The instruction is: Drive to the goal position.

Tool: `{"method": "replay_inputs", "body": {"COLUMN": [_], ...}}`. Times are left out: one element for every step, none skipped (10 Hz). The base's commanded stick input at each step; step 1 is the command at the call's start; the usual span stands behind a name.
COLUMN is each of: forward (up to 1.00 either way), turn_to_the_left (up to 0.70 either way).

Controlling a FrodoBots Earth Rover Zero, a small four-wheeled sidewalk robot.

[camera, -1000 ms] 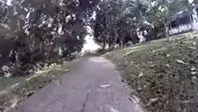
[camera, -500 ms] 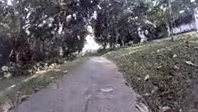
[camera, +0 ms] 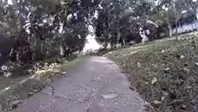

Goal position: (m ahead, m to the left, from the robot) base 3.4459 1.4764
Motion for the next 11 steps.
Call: {"method": "replay_inputs", "body": {"forward": [0.50,0.50,0.50,0.50,0.50,0.50,0.50,0.50,0.50,0.50,0.50], "turn_to_the_left": [0.00,-0.15,-0.43,-0.50,-0.50,-0.44,0.00,0.00,0.00,0.00,0.00]}}
